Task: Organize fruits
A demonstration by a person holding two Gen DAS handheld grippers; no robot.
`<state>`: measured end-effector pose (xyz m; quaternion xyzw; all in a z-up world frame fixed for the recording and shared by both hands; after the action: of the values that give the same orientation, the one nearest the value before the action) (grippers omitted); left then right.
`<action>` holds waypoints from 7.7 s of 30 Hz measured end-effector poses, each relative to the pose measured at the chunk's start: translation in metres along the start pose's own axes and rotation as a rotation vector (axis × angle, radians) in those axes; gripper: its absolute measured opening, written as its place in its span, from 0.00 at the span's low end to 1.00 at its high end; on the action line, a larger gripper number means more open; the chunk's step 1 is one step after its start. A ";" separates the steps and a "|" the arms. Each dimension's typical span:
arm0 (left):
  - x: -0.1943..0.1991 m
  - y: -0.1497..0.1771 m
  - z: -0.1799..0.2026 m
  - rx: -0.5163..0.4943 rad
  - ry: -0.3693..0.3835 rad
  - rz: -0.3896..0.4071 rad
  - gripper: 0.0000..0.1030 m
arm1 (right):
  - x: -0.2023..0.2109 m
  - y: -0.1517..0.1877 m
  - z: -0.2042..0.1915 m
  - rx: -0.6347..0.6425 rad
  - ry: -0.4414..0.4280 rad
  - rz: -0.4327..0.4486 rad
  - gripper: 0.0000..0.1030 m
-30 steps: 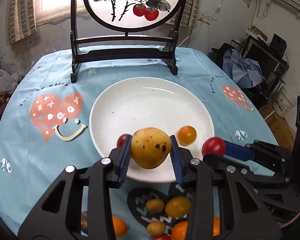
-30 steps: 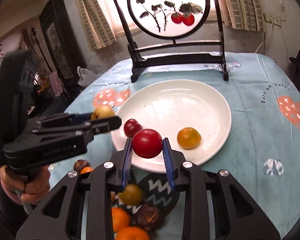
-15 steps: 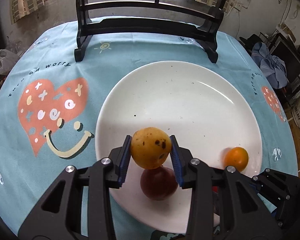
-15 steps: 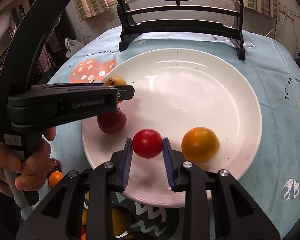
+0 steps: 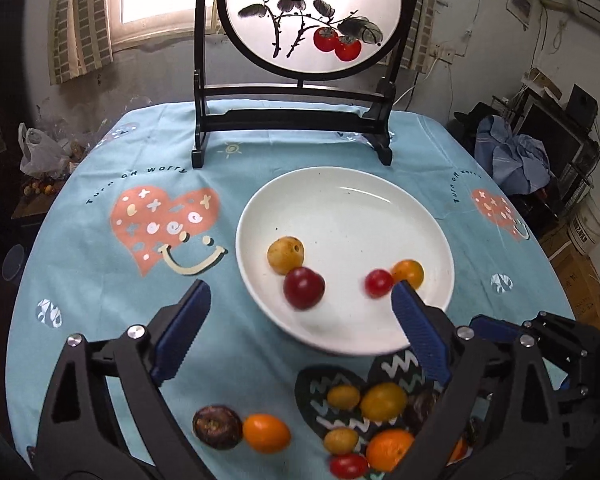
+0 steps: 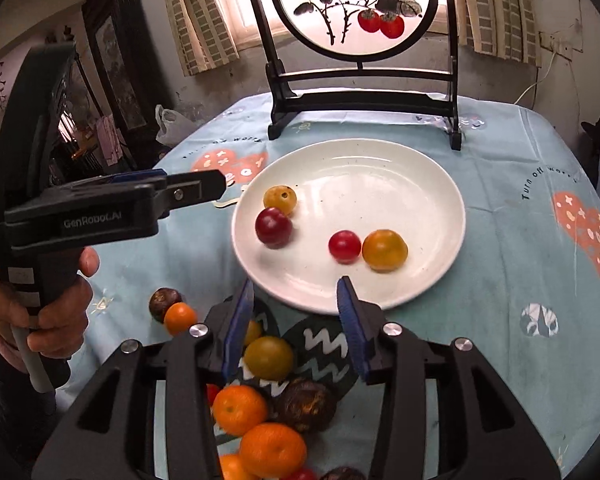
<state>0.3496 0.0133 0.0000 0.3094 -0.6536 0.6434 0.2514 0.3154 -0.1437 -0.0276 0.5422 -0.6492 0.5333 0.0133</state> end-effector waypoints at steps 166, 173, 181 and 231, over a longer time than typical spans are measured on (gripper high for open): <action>0.037 0.181 0.007 -0.079 0.093 -0.030 0.93 | 0.043 0.131 0.047 -0.321 -0.041 0.080 0.52; 0.034 0.180 0.004 -0.058 0.101 -0.041 0.93 | 0.034 0.135 0.050 -0.350 -0.054 0.046 0.46; 0.033 0.177 -0.004 -0.011 0.119 -0.049 0.93 | 0.037 0.136 0.053 -0.374 -0.108 0.072 0.41; -0.013 0.134 -0.052 -0.152 0.026 -0.057 0.41 | 0.045 0.133 0.052 -0.366 -0.163 0.134 0.41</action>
<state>0.2571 0.0638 -0.0990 0.2995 -0.6883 0.5884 0.3007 0.2304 -0.2319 -0.1132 0.5276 -0.7687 0.3607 0.0237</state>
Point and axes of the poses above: each gripper's, at about its wrist camera, not at the fingertips, and x roughly against the way its jaws point, z to its right, y to its underside, the point moved 6 cm from there along -x, roughly the way its jaws point, and after that the axes turned 13 degrees about -y, right-handed, at the moved point
